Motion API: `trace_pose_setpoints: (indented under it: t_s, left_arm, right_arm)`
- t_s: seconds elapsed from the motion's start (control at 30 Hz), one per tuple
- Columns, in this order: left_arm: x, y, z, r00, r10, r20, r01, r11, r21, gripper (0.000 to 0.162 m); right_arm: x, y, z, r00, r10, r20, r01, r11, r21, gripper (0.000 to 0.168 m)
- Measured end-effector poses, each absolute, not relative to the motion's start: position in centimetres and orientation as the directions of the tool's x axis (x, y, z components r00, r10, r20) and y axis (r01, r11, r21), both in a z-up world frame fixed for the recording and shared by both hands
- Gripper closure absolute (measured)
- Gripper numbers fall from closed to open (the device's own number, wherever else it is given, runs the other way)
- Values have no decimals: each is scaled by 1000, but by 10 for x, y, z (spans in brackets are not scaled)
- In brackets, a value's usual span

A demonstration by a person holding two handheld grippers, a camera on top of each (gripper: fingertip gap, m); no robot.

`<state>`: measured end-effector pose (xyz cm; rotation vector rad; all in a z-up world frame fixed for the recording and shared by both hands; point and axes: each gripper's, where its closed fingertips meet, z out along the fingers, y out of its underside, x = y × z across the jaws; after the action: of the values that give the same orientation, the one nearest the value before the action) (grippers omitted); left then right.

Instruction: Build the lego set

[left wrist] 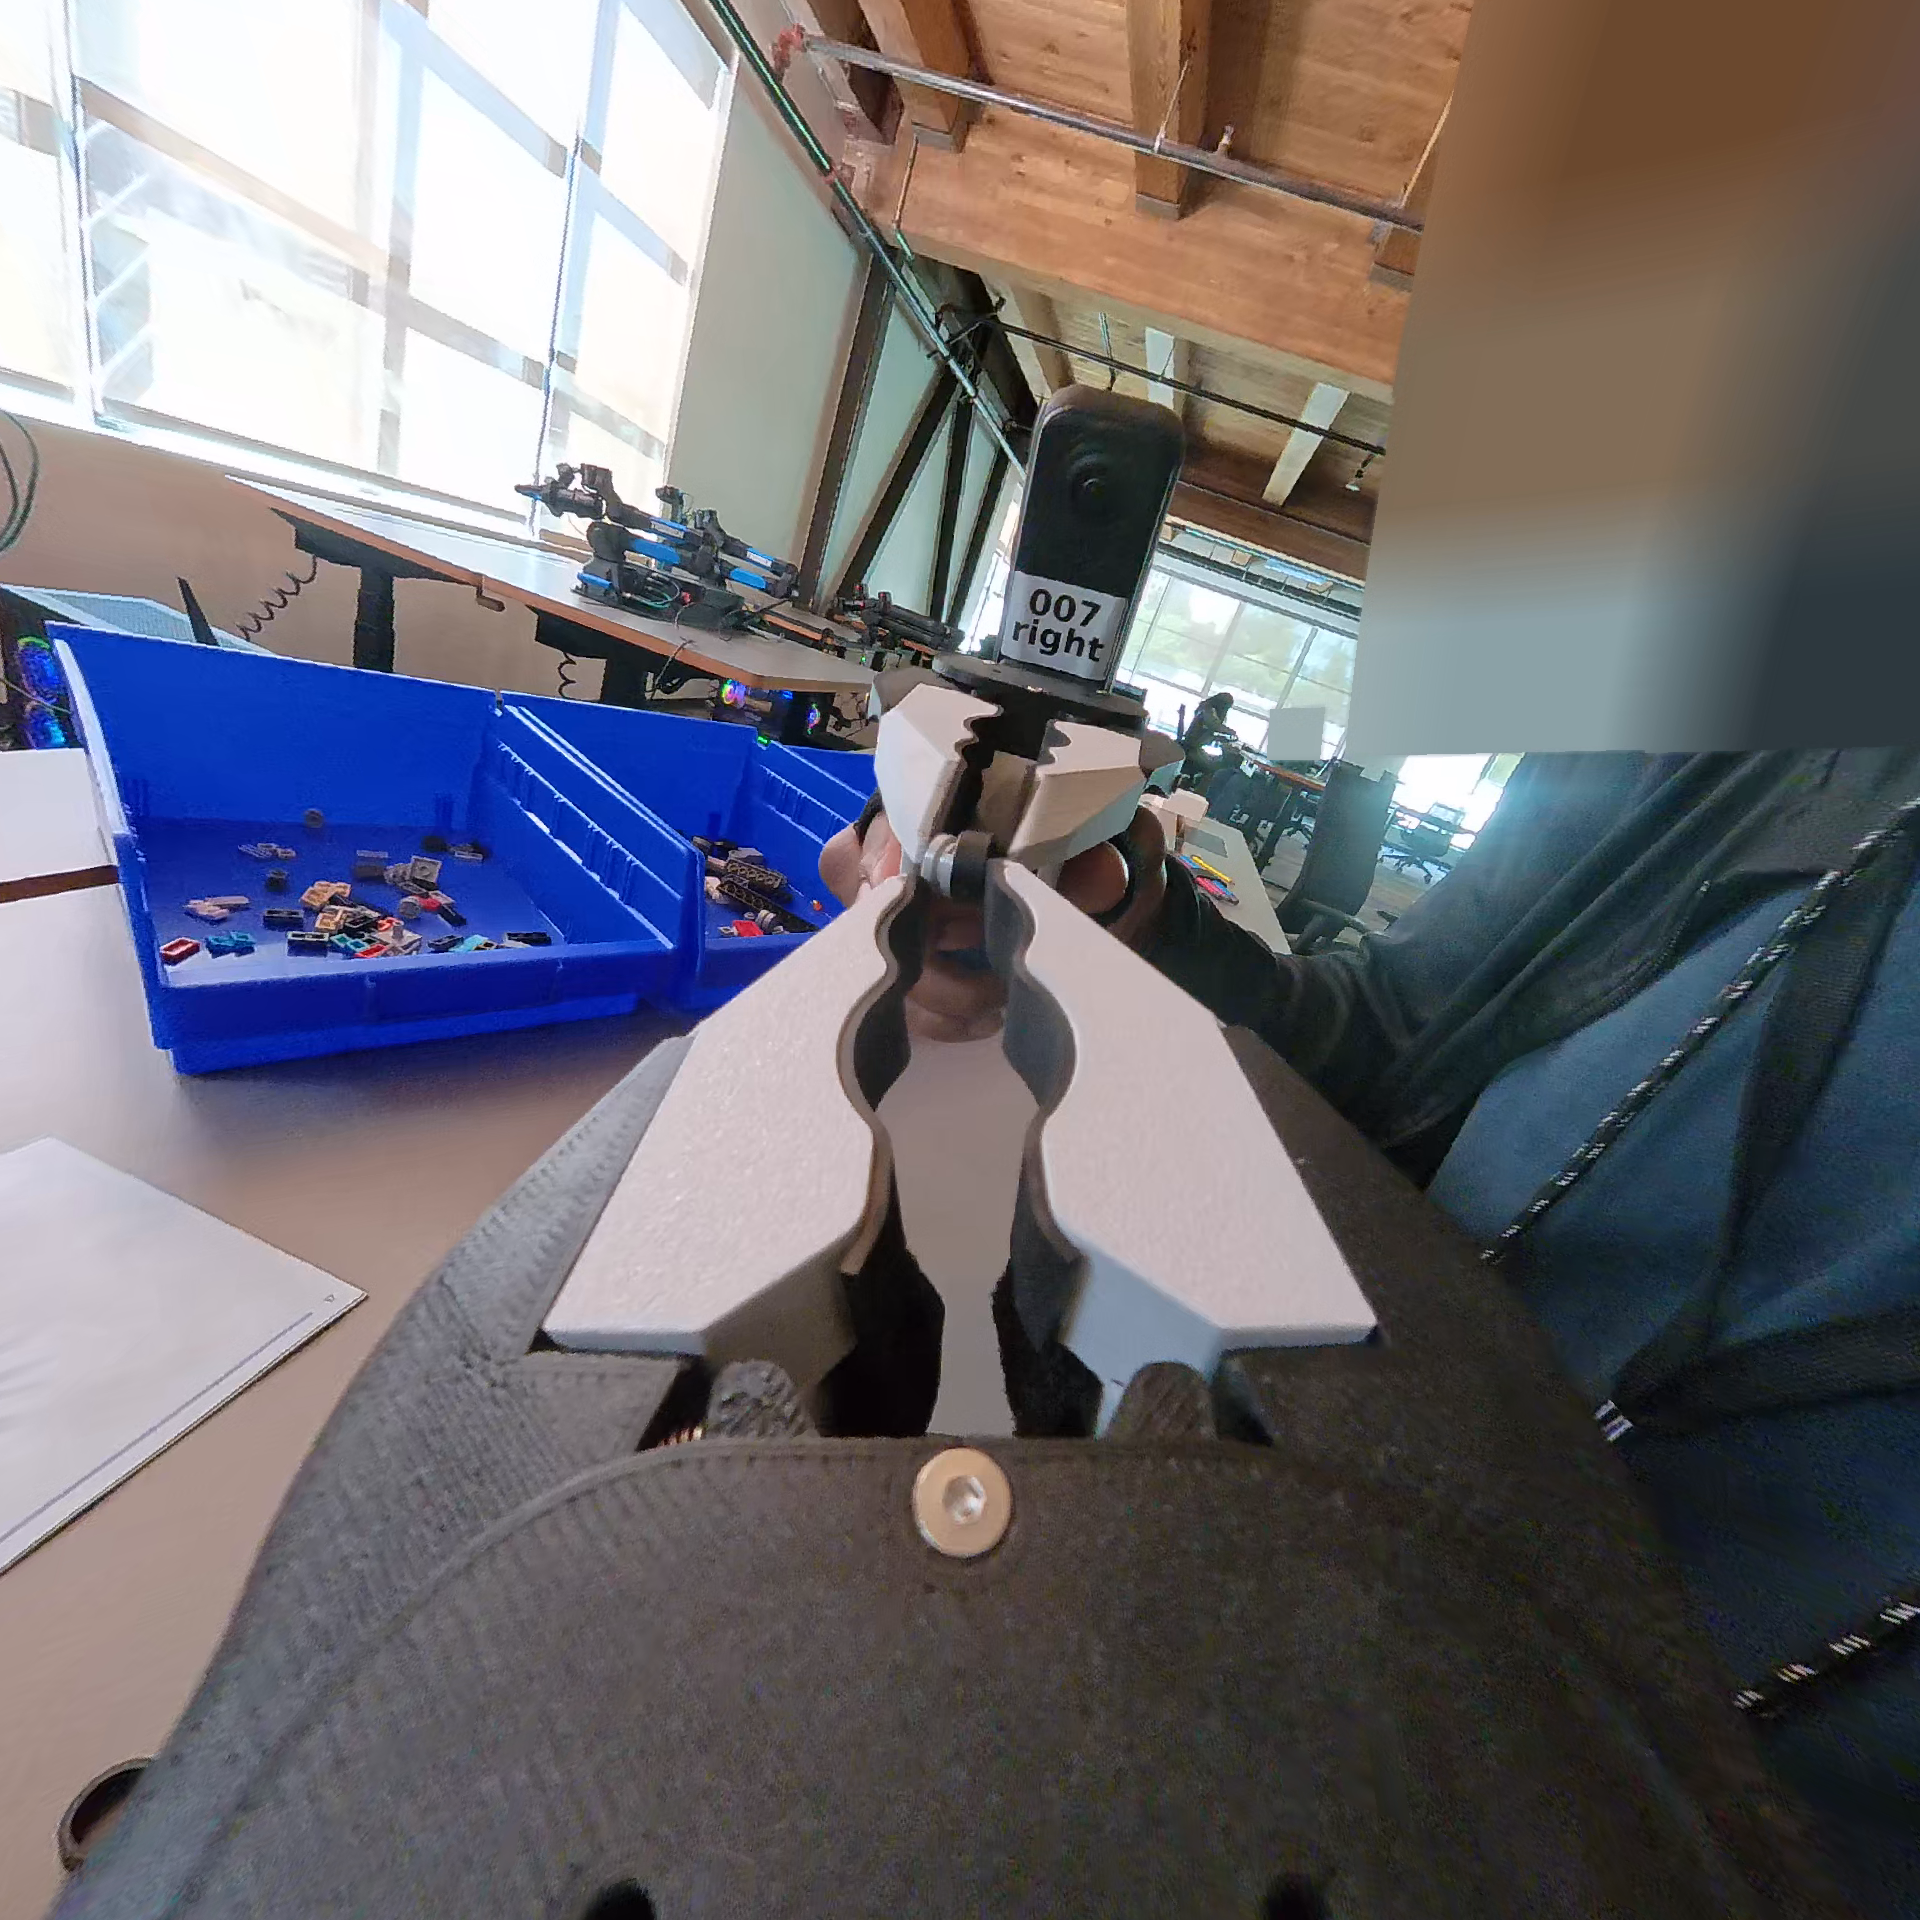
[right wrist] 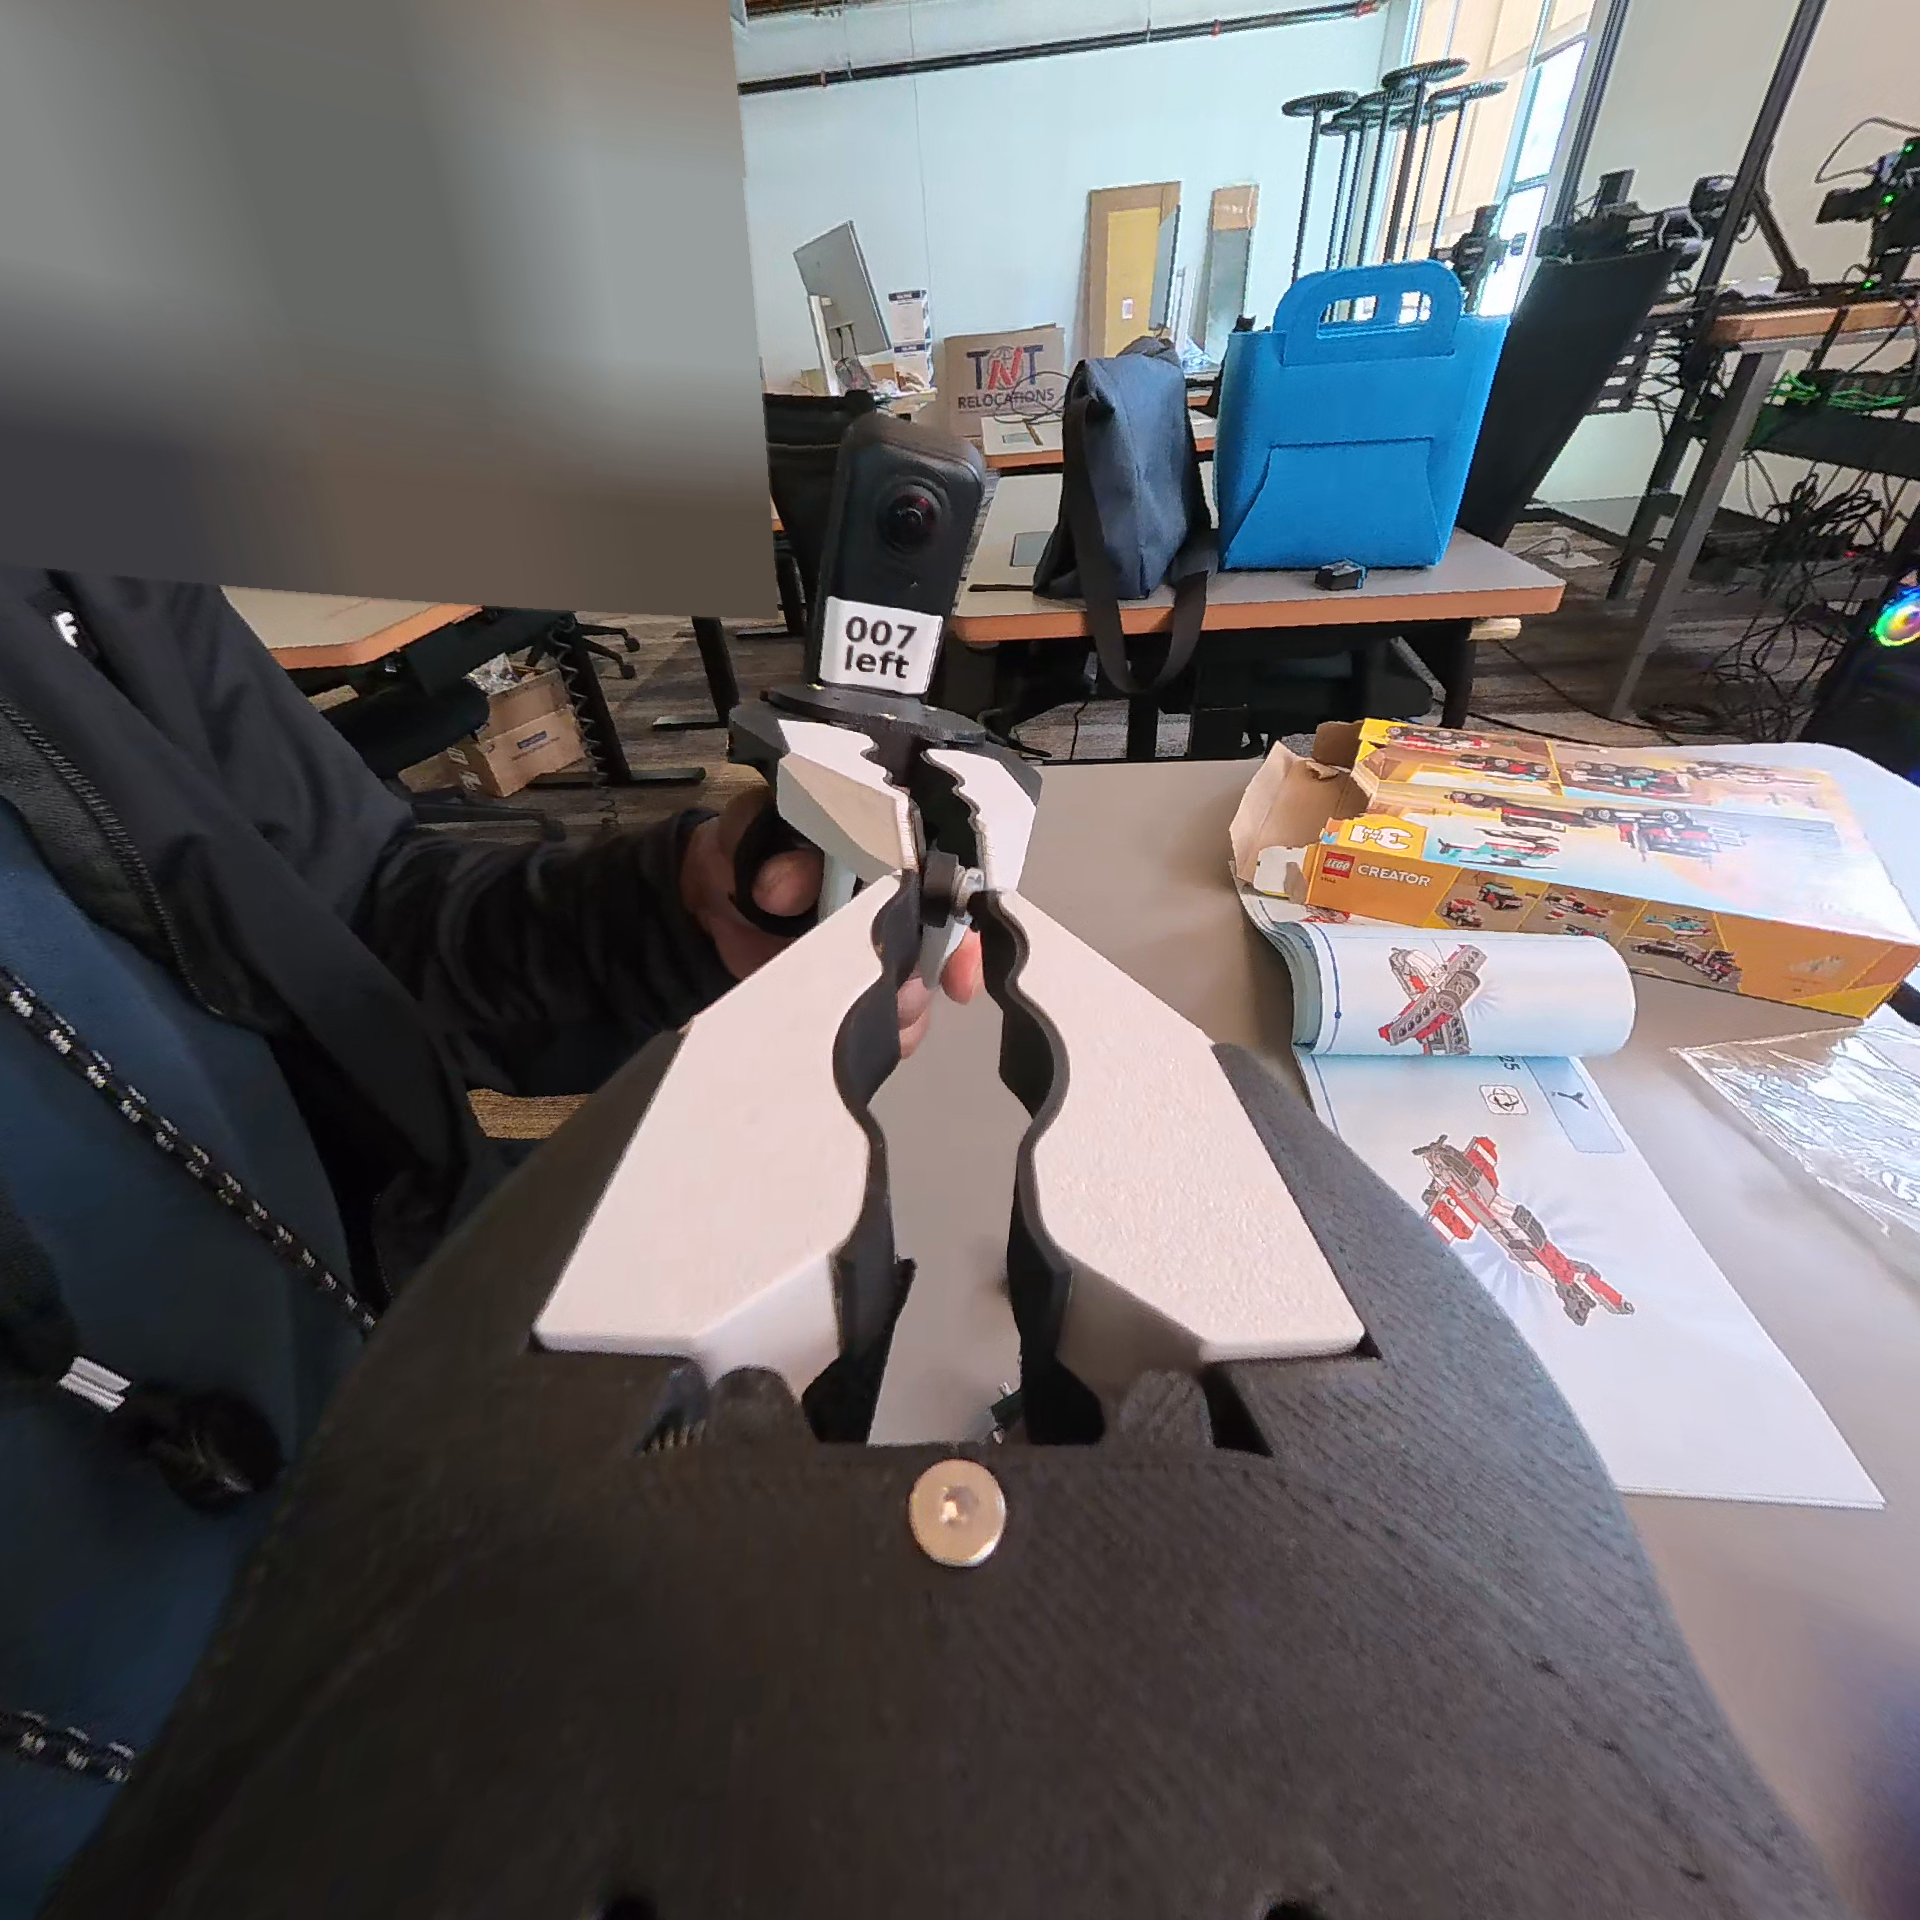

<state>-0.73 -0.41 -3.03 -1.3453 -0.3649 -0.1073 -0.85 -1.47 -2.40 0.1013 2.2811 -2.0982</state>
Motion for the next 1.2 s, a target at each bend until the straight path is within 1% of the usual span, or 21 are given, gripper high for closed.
trace_pose_setpoints:
  t_s: [0.53,0.83,1.2]
  left_arm:
    - [-5,1,-34,951,218,218,192,133,-972,156]
    - [0,1,-30,954,148,260,234,177,-956,155]
    - [12,3,-30,944,18,330,320,197,-927,155]
  right_arm:
    - [-5,-12,-28,-998,-5,-63,62,121,-991,157]
    - [1,-11,-23,-998,-44,-45,41,92,-995,157]
    - [12,-10,-23,-996,-93,-5,-6,116,-993,158]
